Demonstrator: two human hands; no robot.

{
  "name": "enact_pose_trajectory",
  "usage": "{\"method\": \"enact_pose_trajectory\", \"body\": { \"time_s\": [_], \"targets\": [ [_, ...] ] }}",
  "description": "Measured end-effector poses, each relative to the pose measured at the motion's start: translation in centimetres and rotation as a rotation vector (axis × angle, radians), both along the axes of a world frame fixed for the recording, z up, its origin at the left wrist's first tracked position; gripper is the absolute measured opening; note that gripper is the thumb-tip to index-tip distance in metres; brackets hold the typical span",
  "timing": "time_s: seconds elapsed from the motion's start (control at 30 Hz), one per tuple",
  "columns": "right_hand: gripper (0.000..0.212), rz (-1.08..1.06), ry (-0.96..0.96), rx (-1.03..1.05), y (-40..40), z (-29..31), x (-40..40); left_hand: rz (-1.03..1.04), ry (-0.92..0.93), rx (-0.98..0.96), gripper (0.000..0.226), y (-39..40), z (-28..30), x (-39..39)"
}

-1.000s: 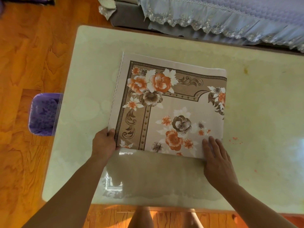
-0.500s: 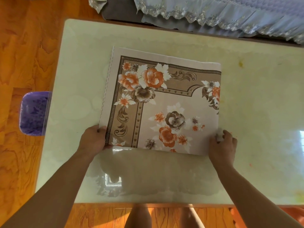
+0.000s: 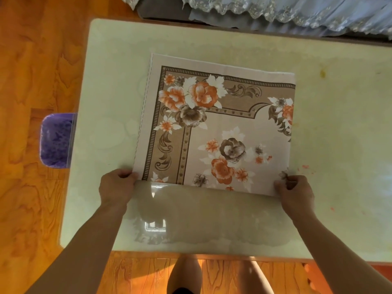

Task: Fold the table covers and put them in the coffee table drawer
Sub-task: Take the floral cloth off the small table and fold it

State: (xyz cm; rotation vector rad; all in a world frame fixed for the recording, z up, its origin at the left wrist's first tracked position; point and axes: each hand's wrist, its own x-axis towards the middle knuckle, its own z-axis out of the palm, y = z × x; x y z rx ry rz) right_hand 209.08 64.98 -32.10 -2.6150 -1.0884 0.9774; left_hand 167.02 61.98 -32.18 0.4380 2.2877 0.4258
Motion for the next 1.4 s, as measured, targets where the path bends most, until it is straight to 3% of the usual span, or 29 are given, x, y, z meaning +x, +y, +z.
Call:
{"method": "enact_pose_trajectory", "body": {
  "time_s": [0.3, 0.5, 0.67, 0.87, 1.0, 1.1, 1.17, 1.23, 1.3, 1.4],
  "targets": [
    [0.036, 0.040, -0.045, 0.014, -0.2, -1.0, 0.3, -0.026, 0.184, 0.125, 0.021, -1.0, -0.2, 2.1],
    [0.027, -0.045, -0.011, 0.065, 0.0, -0.9, -0.4, -0.066, 0.202, 0.086, 0.018, -0.8, -0.7, 1.6],
    [0.042, -0.065, -0.052, 0.032, 0.3, -0.8, -1.3, -0.080, 0.210, 0.057, 0.018, -0.4, -0.6, 1.3],
    [0.043, -0.079, -0.066, 0.025, 0.5, -0.7, -1.9, -0.165, 0.227, 0.043, 0.020, -0.1, -0.2, 1.6],
    [0.043, -0.051, -0.069, 0.034, 0.8, -0.5, -1.8, -0.735, 0.568, 0.184, 0.045, 0.9, 0.3, 4.4],
    [0.046, -0.014, -0.098, 0.035, 0.7, -0.5, -1.8, -1.201, 0.506, 0.349, 0.047, 2.5, -0.8, 8.6],
    [0.047, -0.025, -0.107, 0.012, 0.8, -0.5, -1.8, -1.415, 0.504, 0.282, 0.057, 3.1, -2.8, 10.1],
    [0.047, 0.030, -0.203, 0.020, 0.9, -0.4, -2.3, -1.487, 0.539, 0.228, 0.062, 3.4, -4.3, 10.2],
    [0.046, 0.264, -0.371, 0.224, 1.0, -0.1, -4.5, -1.481, 0.573, 0.242, 0.063, 3.3, -5.3, 10.0],
    [0.042, 0.715, -0.256, 0.439, 1.2, -0.4, -11.9, -1.484, 0.600, 0.272, 0.064, 3.2, -5.7, 10.0]
  ]
}}
